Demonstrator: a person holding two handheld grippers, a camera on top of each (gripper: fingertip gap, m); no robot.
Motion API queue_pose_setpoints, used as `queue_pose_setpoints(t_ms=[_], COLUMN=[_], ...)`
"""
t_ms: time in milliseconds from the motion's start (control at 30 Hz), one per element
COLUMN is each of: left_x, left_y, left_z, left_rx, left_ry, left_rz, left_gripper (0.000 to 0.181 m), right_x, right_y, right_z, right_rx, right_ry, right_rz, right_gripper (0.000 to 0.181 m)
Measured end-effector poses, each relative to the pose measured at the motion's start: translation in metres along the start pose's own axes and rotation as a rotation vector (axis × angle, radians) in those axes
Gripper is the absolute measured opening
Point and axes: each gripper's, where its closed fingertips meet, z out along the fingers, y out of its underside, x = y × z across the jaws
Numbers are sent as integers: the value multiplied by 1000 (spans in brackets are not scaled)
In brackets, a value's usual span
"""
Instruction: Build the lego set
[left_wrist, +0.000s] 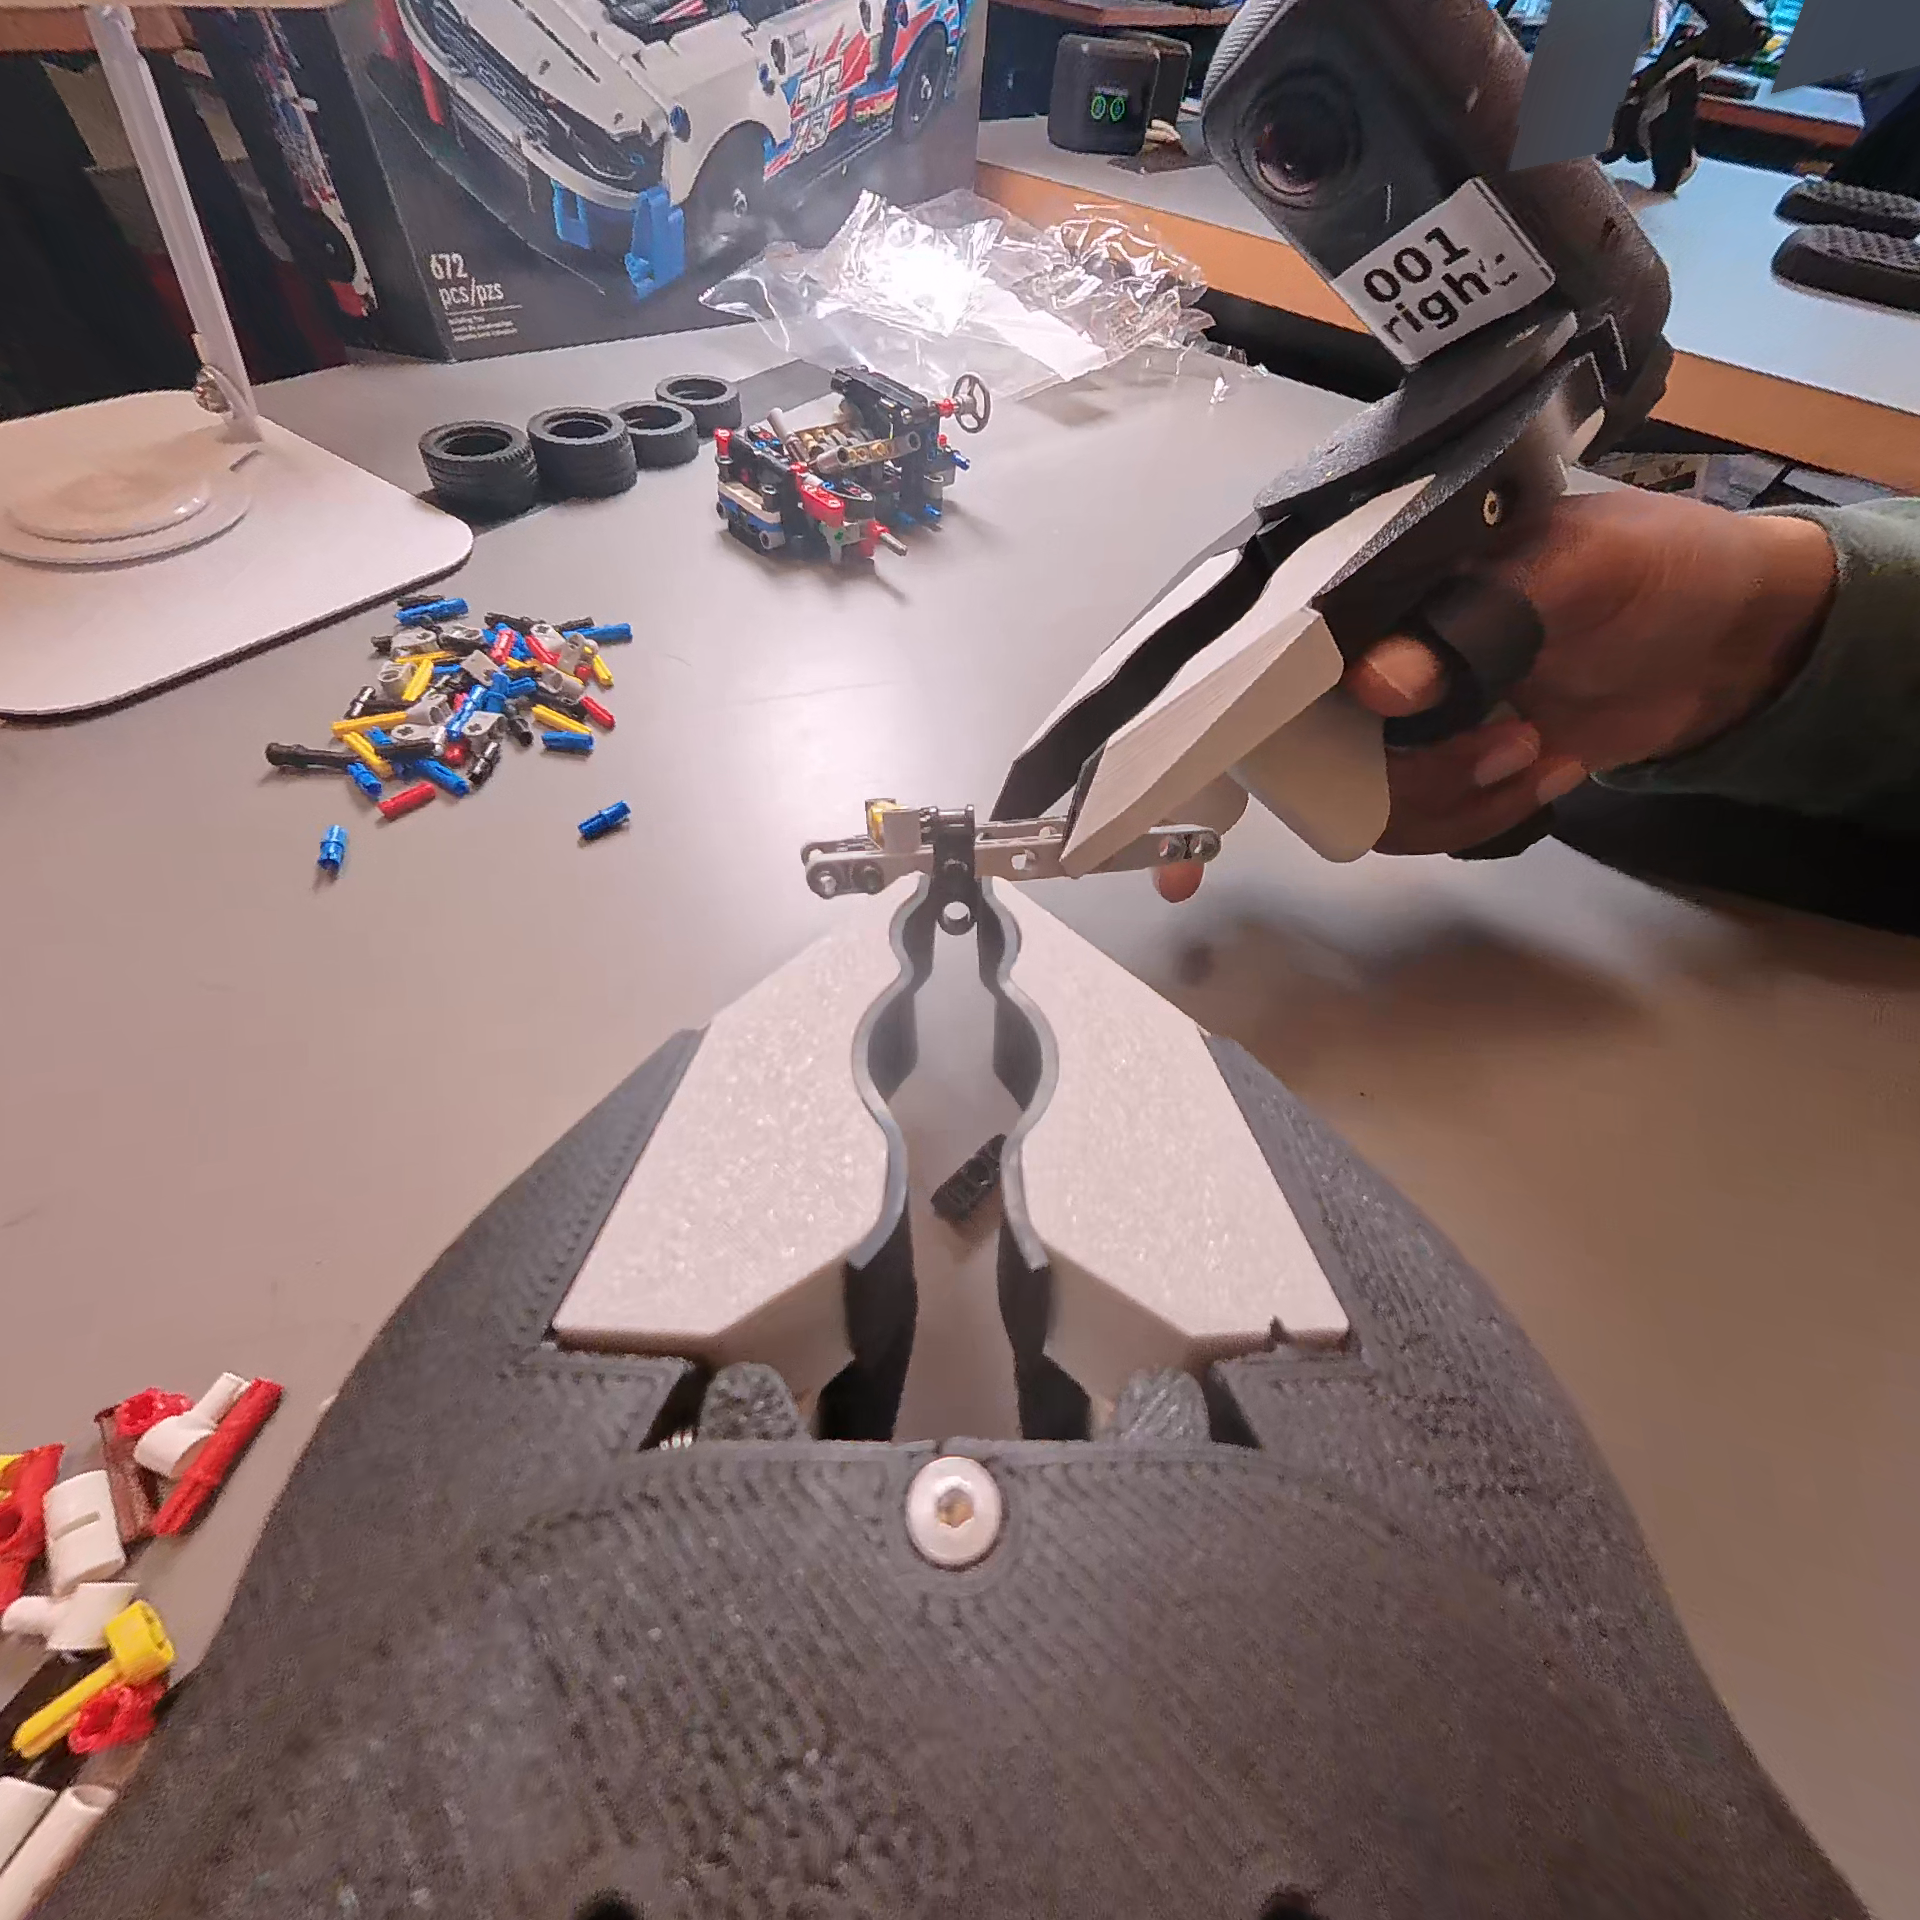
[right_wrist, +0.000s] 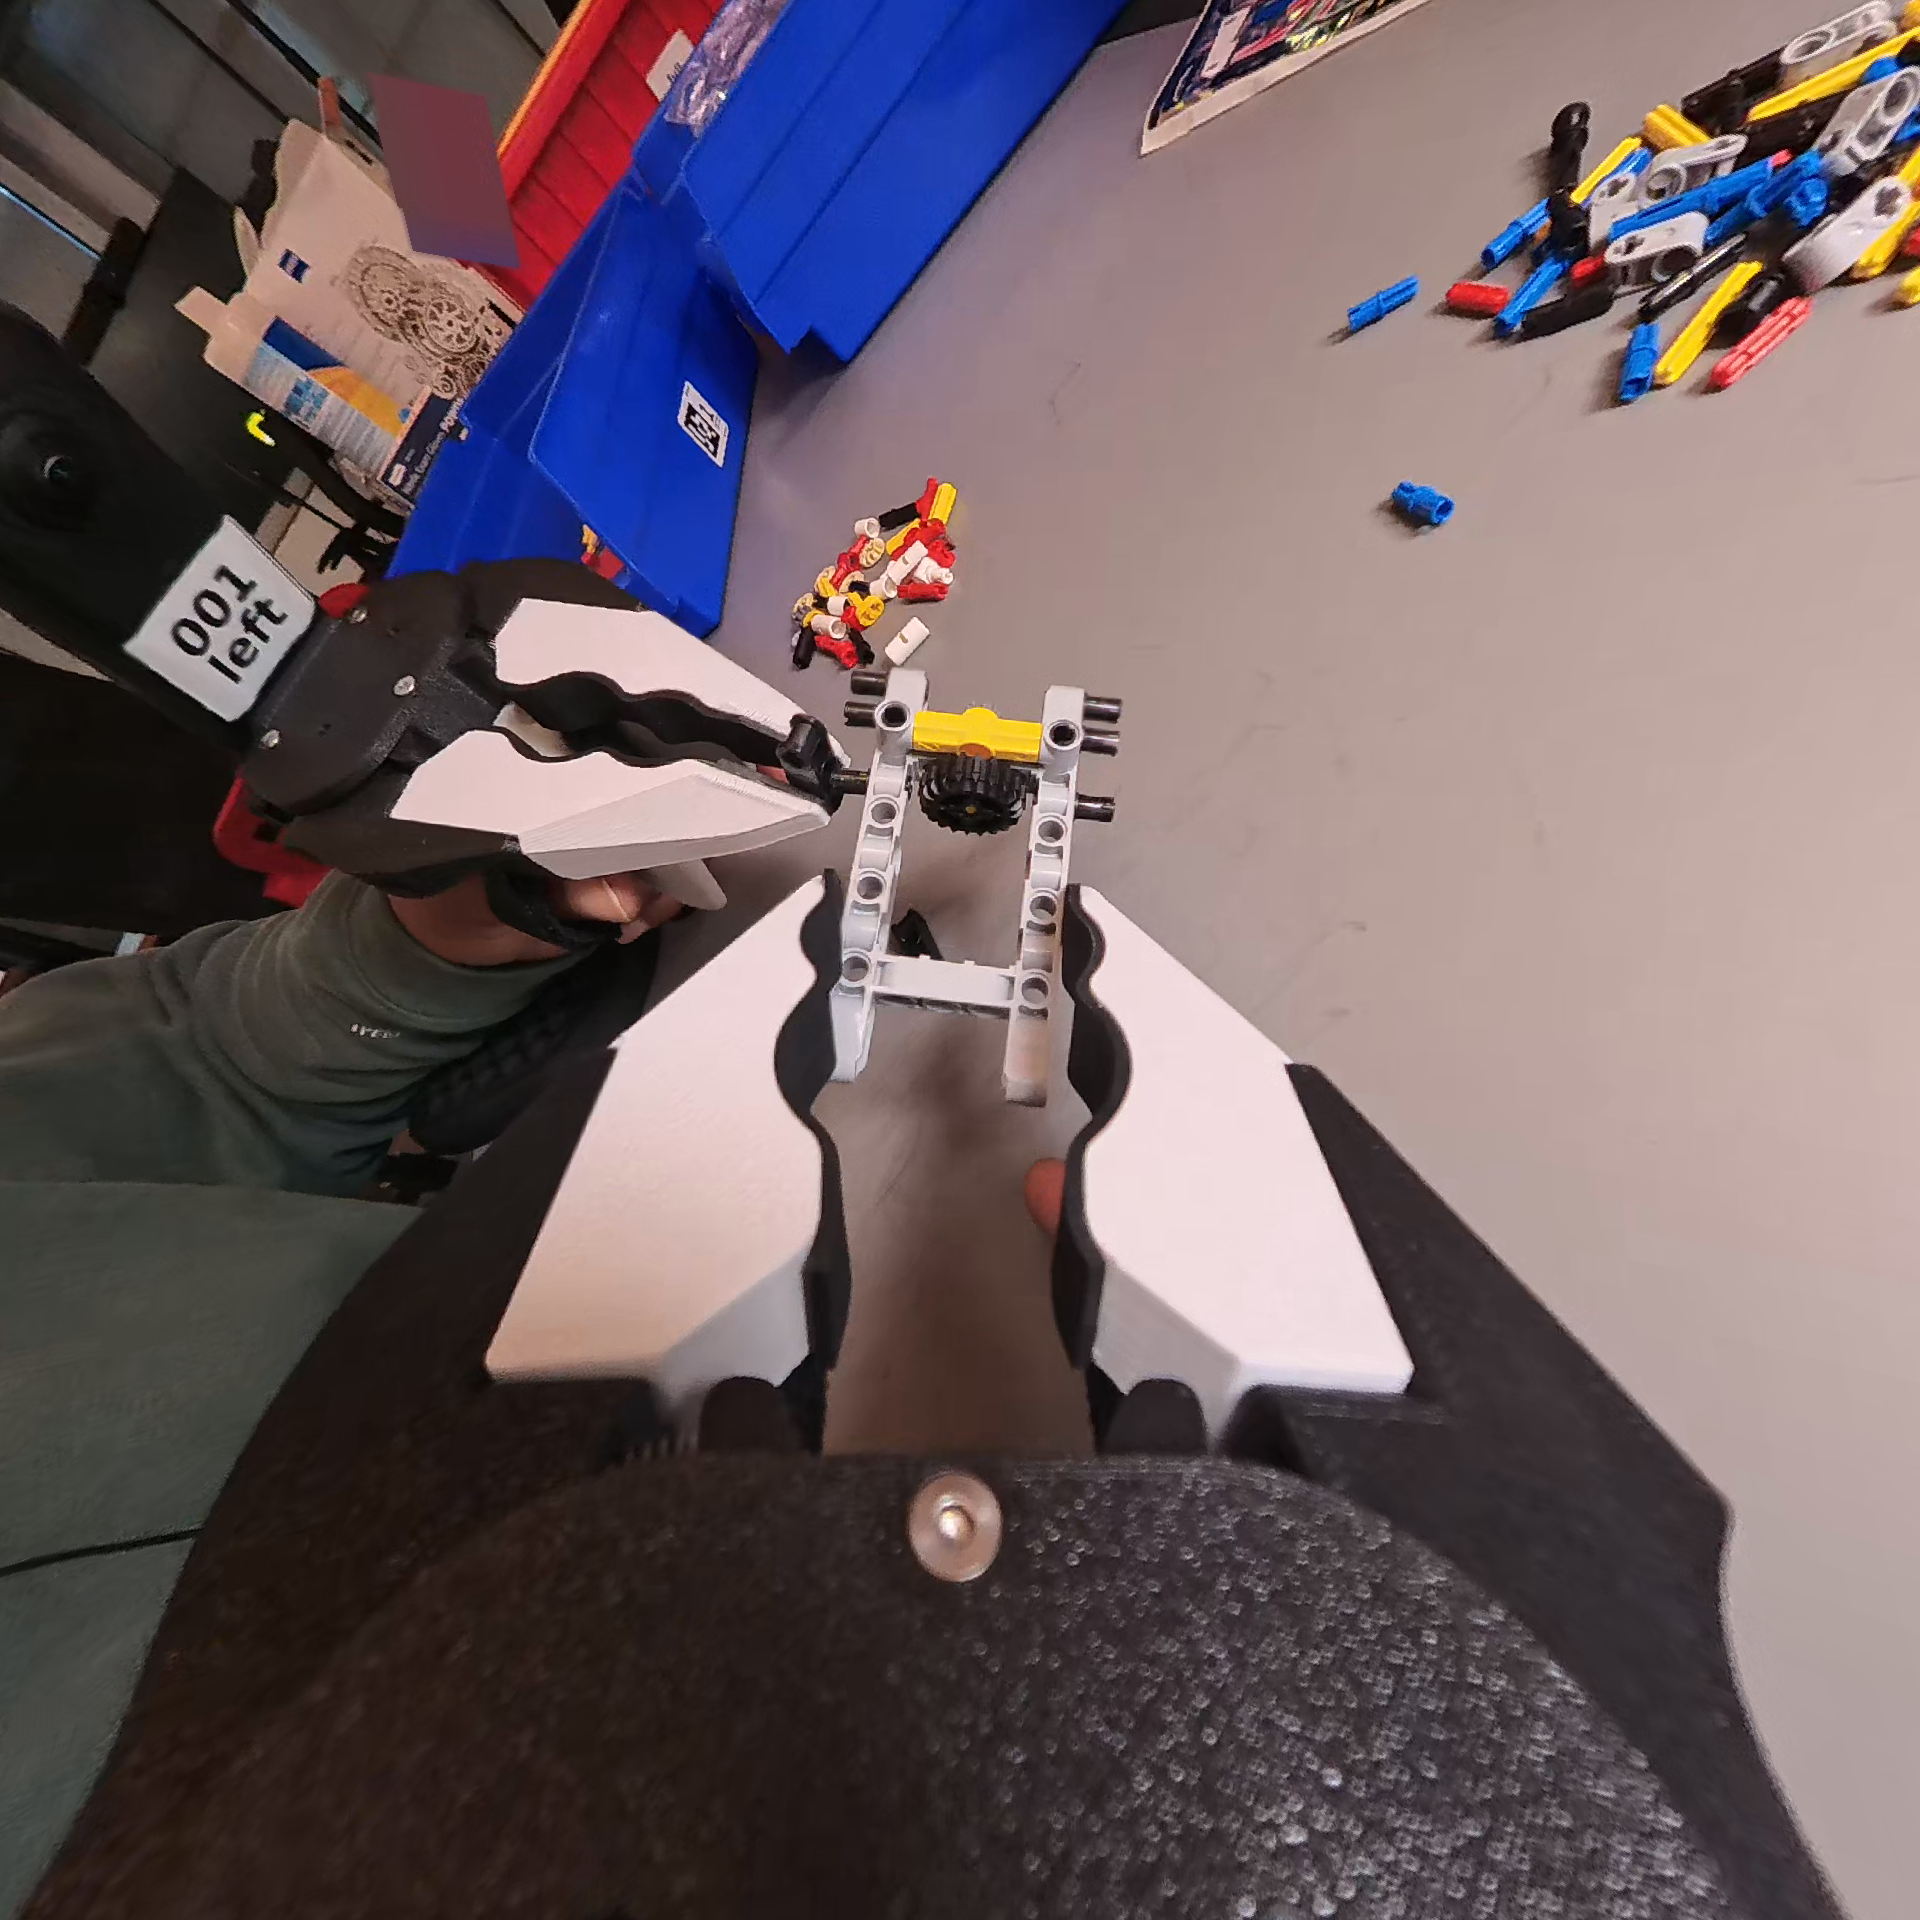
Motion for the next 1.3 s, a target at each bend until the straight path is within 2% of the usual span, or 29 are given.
queue_pose_setpoints(t_ms=[400, 600, 833, 1300], left_x=[-3, -6, -5, -3], left_y=[0, -4, -5, -7], left_z=[2, 2, 2, 0], left_rx=[12, 29, 37, 59], left_ry=[-23, -65, -49, -48], left_rz=[21, 30, -2, -12], left_gripper=[5, 5, 5, 5], right_x=[2, 1, 1, -3], right_y=[-5, -11, -11, -10], right_z=[-1, -2, -3, -2], right_rx=[39, 85, 82, 91], right_ry=[30, 85, 113, 121], right_rz=[-5, -82, -171, -230], right_gripper=[41, 41, 41, 41])
